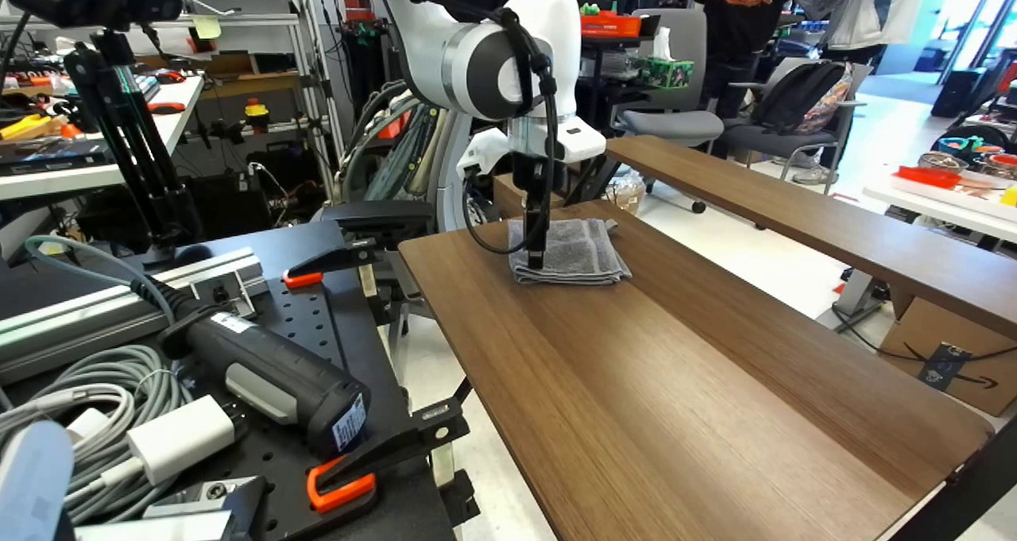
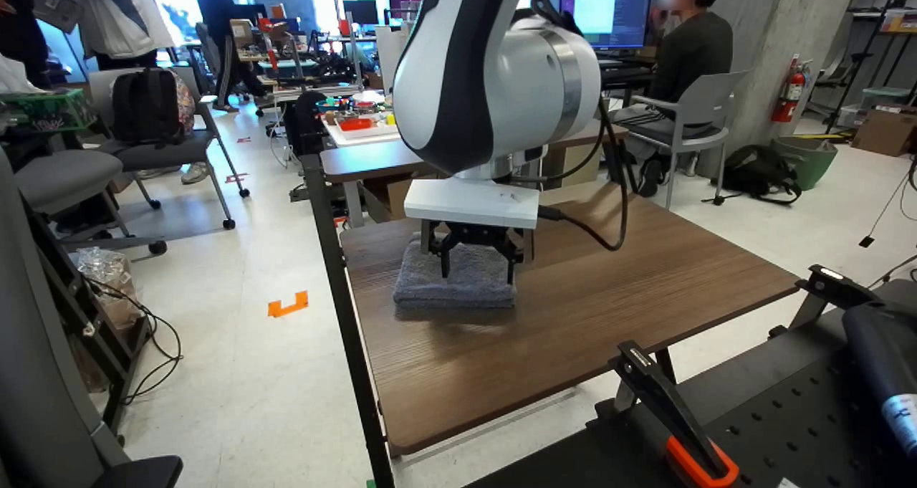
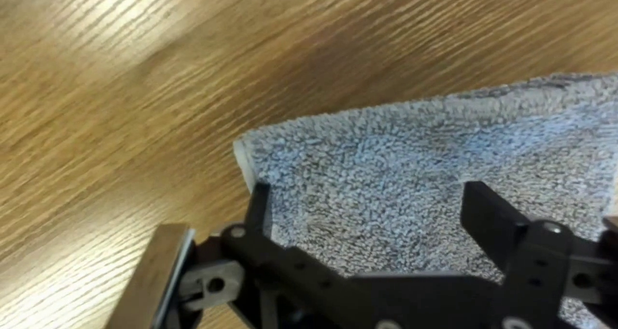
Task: Move the towel to the left
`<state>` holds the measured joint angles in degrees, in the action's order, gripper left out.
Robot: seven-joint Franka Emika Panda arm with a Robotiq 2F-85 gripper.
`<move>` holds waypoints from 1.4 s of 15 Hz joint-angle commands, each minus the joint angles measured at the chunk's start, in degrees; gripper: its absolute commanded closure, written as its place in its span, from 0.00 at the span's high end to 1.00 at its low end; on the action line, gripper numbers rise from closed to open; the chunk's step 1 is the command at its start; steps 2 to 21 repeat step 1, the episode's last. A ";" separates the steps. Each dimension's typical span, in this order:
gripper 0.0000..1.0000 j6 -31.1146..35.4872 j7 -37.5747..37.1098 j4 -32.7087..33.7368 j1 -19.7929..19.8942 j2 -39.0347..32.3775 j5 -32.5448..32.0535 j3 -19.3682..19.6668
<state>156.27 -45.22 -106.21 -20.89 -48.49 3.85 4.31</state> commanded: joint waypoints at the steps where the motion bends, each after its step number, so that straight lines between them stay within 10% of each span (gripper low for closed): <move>1: 1.00 -0.09 0.25 0.05 -0.16 -0.04 0.32 0.16; 21: 1.00 -0.09 0.25 0.05 -0.16 -0.04 0.32 0.16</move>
